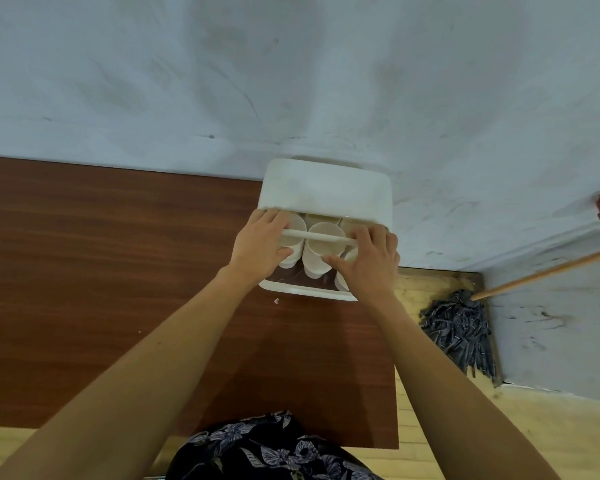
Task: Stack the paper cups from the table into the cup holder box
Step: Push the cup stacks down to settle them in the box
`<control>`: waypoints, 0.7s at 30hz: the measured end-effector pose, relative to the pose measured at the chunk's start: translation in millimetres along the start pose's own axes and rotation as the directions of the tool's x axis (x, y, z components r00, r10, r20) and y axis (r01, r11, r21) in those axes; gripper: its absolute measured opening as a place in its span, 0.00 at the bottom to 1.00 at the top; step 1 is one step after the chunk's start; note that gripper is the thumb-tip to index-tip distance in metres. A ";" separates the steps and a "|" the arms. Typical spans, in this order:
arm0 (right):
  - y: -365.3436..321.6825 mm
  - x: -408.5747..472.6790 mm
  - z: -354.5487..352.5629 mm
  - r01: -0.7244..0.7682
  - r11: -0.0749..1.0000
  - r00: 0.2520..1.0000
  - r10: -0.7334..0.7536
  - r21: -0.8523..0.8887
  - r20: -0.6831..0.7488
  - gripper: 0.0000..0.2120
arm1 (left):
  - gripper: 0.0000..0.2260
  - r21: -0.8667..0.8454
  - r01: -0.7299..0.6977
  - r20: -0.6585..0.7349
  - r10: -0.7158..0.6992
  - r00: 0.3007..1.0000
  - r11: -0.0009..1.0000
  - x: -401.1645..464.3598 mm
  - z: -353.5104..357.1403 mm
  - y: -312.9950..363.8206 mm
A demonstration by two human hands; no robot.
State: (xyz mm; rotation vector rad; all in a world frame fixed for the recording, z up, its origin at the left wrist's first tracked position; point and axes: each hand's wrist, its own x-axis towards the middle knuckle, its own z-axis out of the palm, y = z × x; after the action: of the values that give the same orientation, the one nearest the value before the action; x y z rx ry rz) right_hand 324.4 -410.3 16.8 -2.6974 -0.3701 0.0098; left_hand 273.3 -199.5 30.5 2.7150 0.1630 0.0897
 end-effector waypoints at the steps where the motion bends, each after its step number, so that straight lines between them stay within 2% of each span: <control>1: -0.5 1.3 1.8 0.000 1.000 1.000 0.000 0.007 -0.026 0.27 | 0.19 0.003 0.002 0.007 -0.002 1.000 1.000 1.7 0.2 0.1; 5: -2.8 7.6 7.3 0.007 1.000 0.994 -0.010 -0.028 -0.111 0.20 | 0.20 0.006 0.000 0.039 0.000 0.999 1.000 5.9 -1.9 -0.6; 9: 4.8 3.7 10.9 0.055 0.997 0.987 -0.063 -0.053 -0.149 0.20 | 0.16 0.020 0.022 -0.029 -0.022 0.999 1.000 4.8 1.5 1.6; 11: 12.8 -1.5 10.1 0.089 0.994 0.987 -0.097 -0.065 -0.130 0.24 | 0.15 0.032 0.026 -0.083 -0.023 0.996 0.999 3.0 4.9 4.0; 16: 27.2 -20.0 1.1 0.165 0.982 0.986 -0.164 -0.089 0.022 0.41 | 0.16 0.071 0.018 -0.173 -0.005 0.985 0.997 -4.6 15.9 4.4; 19: 32.9 -23.6 0.7 0.196 0.975 0.980 -0.190 -0.109 0.062 0.44 | 0.17 0.087 0.036 -0.174 -0.020 0.985 0.996 -7.1 20.6 6.8; 21: 33.8 -23.1 3.1 0.194 0.974 0.981 -0.192 -0.118 0.031 0.42 | 0.17 0.088 0.043 -0.164 -0.028 0.986 0.995 -8.3 21.1 7.2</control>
State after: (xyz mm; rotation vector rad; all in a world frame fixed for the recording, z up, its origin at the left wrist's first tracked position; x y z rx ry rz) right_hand 310.6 -444.7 -0.7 -2.7686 -0.6571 -0.0433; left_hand 267.7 -215.6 14.0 2.7934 0.2696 0.3012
